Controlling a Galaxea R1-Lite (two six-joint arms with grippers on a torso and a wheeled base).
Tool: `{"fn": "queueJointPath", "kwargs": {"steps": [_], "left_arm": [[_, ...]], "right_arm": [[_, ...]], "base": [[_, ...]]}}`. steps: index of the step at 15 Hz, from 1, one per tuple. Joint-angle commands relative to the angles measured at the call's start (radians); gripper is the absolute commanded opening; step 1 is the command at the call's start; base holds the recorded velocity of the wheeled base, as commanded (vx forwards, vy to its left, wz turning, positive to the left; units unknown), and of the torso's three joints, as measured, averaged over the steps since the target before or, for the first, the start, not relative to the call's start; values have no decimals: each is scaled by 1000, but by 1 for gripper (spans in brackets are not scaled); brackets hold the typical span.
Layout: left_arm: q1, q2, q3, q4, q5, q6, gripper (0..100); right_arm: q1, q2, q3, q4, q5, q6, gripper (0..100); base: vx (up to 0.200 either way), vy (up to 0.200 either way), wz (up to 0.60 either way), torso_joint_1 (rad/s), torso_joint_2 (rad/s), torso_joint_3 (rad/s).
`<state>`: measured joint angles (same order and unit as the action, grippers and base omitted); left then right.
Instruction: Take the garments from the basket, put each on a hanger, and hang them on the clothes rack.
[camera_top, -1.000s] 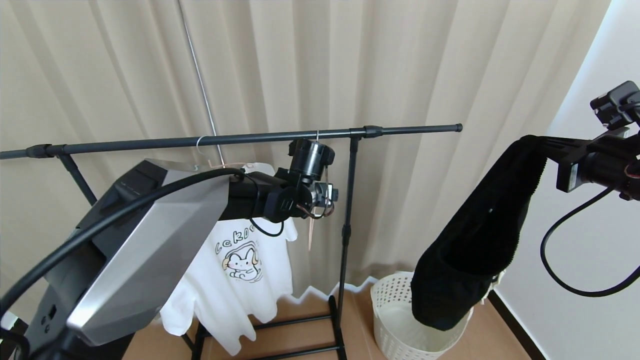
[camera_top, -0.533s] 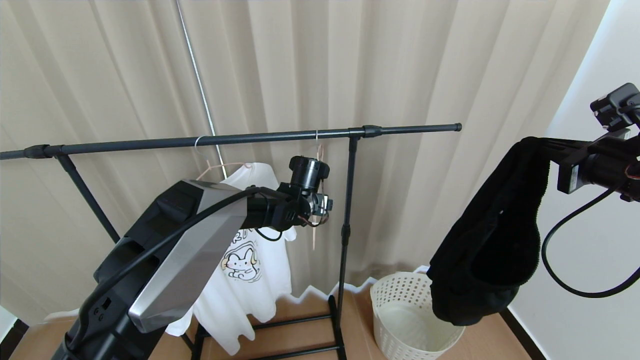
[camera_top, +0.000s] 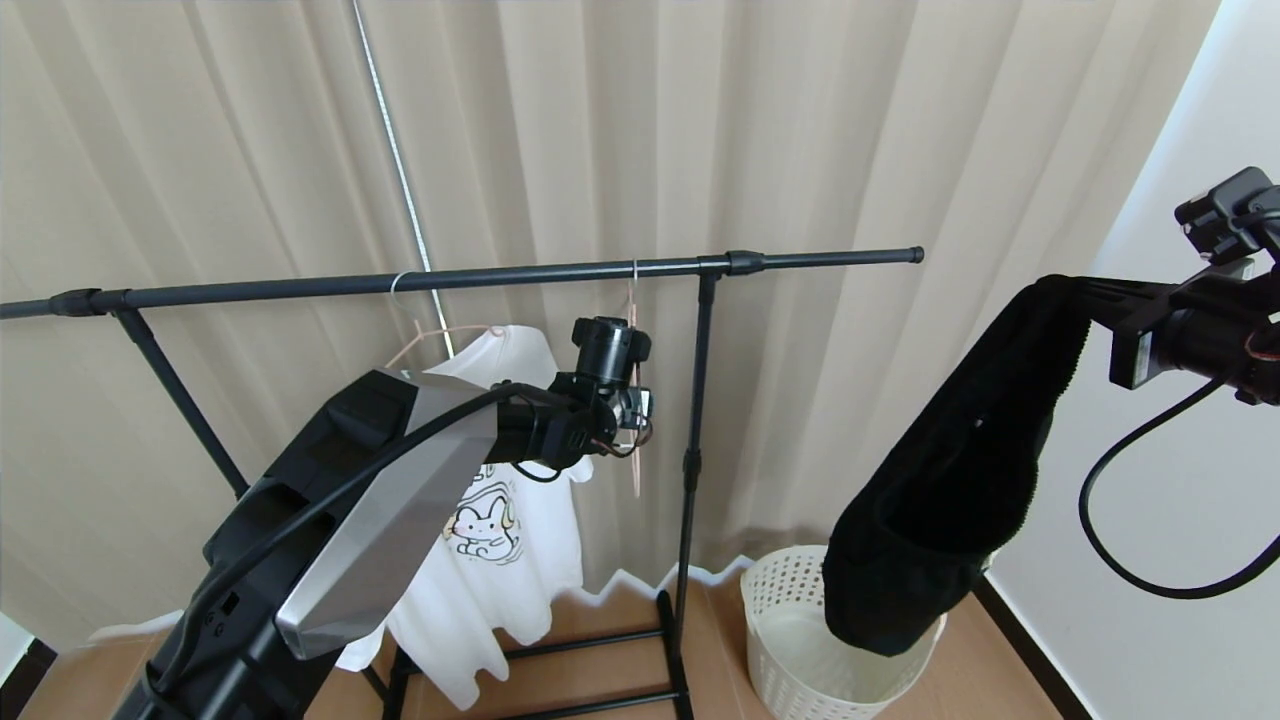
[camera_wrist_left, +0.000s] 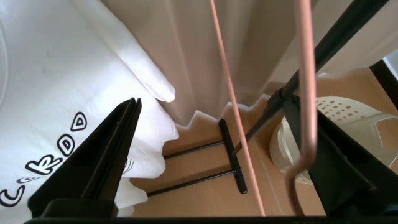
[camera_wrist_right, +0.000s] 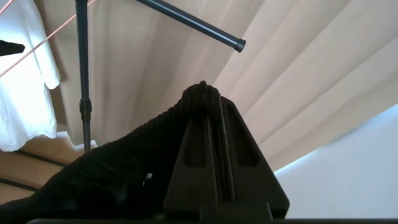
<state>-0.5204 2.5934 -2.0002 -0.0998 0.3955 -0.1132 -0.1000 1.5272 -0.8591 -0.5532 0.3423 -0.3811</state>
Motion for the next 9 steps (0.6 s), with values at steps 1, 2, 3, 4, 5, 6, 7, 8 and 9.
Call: {"fn": "queueJointPath", "kwargs": {"steps": [1,2,3,4,5,6,7,8,9], "left_arm": [[-1,-3,0,-1,2,0,0],[-1,-4,0,-1,3,0,0],[-3,-10,0,-1,3,0,0],[-3,-10,0,-1,5,0,0],[-1,-13,0,-1,6,0,0],[-1,-21,0,-1,14,-2,0],[-1,-29,0,-1,39,-3,0],[0,-35,0,-1,45,-6,0],[-1,-41,0,-1,45,-8,0]], "right_arm": [[5,1,2,-1,0,1,0],[5,1,2,-1,0,1,0],[5,1,2,-1,1,-1,0],[6,1,2,-1,0,-1,0],[6,2,2,-1,0,-1,0],[6,2,2,-1,0,-1,0],[8,2,2,-1,0,-1,0],[8,2,2,-1,0,-1,0],[8,2,2,-1,0,-1,0]], "base": [[0,0,0,0,0,0],[0,0,0,0,0,0],[0,0,0,0,0,0],[0,0,0,0,0,0],[0,0,0,0,0,0],[0,0,0,0,0,0],[0,0,0,0,0,0],[0,0,0,0,0,0],[0,0,0,0,0,0]]}}
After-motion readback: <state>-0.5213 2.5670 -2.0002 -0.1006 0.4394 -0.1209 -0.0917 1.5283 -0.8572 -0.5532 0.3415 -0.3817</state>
